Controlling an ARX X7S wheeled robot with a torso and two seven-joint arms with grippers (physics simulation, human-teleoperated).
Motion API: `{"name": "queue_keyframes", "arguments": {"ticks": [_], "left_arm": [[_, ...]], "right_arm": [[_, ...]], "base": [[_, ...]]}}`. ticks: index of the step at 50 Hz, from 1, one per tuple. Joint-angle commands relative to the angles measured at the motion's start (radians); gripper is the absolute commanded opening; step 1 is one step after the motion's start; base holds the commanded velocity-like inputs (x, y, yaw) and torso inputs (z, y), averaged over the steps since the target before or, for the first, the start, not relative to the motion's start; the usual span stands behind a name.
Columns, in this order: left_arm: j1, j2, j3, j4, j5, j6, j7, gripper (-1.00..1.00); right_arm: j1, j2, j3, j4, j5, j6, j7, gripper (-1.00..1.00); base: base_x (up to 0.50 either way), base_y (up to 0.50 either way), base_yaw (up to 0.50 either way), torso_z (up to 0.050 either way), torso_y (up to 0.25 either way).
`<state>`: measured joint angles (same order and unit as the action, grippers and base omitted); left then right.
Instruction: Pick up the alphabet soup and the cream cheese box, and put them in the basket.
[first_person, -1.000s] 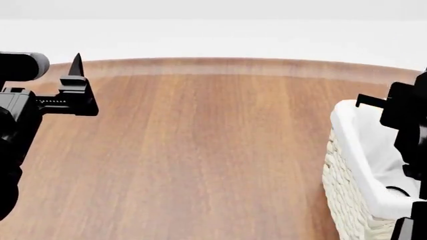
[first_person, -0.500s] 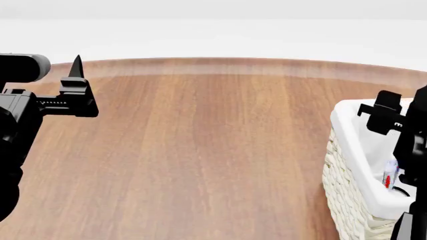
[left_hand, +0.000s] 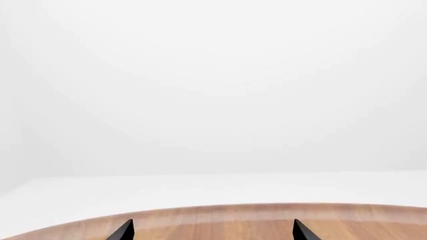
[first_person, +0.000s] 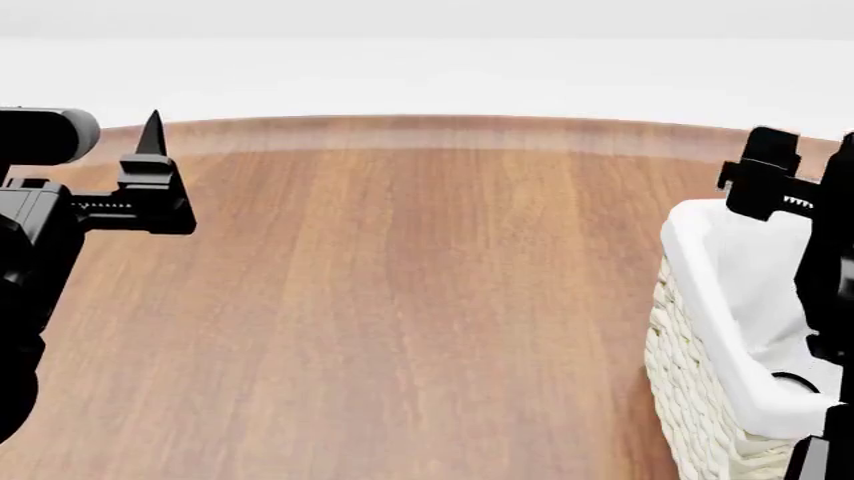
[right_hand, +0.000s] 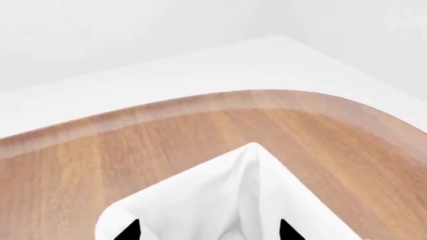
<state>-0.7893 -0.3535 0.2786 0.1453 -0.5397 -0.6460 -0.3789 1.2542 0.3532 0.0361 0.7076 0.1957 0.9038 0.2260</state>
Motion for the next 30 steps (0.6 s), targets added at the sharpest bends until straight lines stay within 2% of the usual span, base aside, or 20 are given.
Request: {"name": "queue_keyframes", "arguments": {"ticks": [1, 6, 9, 14, 23, 28, 30], "left_arm": [[0.003, -0.001, -0.004, 0.004, -0.002, 0.01, -0.003, 1.0], [0.006, 0.008, -0.016, 0.001, -0.003, 0.028, -0.012, 1.0], [0.013, 0.011, -0.009, 0.008, 0.016, 0.054, -0.02, 1.0], [0.019, 0.013, -0.009, 0.021, 0.019, 0.062, -0.027, 1.0], [0.026, 0.014, -0.015, 0.056, 0.019, 0.07, -0.045, 1.0], [0.034, 0.017, -0.009, 0.07, 0.031, 0.082, -0.057, 1.0], [0.034, 0.018, -0.01, 0.076, 0.027, 0.079, -0.06, 1.0]], "right_arm": [[-0.064, 0.001, -0.032, -0.402, 0.03, 0.07, -0.024, 1.0], [-0.173, -0.009, -0.083, -0.612, 0.06, 0.027, -0.083, 1.0], [-0.216, -0.028, -0.074, -0.668, 0.088, 0.002, -0.101, 1.0], [-0.303, -0.018, -0.164, -0.769, 0.039, -0.113, -0.118, 1.0], [-0.361, -0.016, -0.241, -0.895, 0.003, -0.127, -0.103, 1.0], [-0.398, 0.009, -0.361, -0.923, -0.097, -0.174, -0.071, 1.0], [-0.408, 0.005, -0.359, -0.921, -0.094, -0.189, -0.069, 1.0]], "base": [[0.0, 0.0, 0.0, 0.0, 0.0], [0.0, 0.0, 0.0, 0.0, 0.0], [0.0, 0.0, 0.0, 0.0, 0.0], [0.0, 0.0, 0.0, 0.0, 0.0], [0.0, 0.0, 0.0, 0.0, 0.0], [0.0, 0.0, 0.0, 0.0, 0.0], [0.0, 0.0, 0.0, 0.0, 0.0]]}}
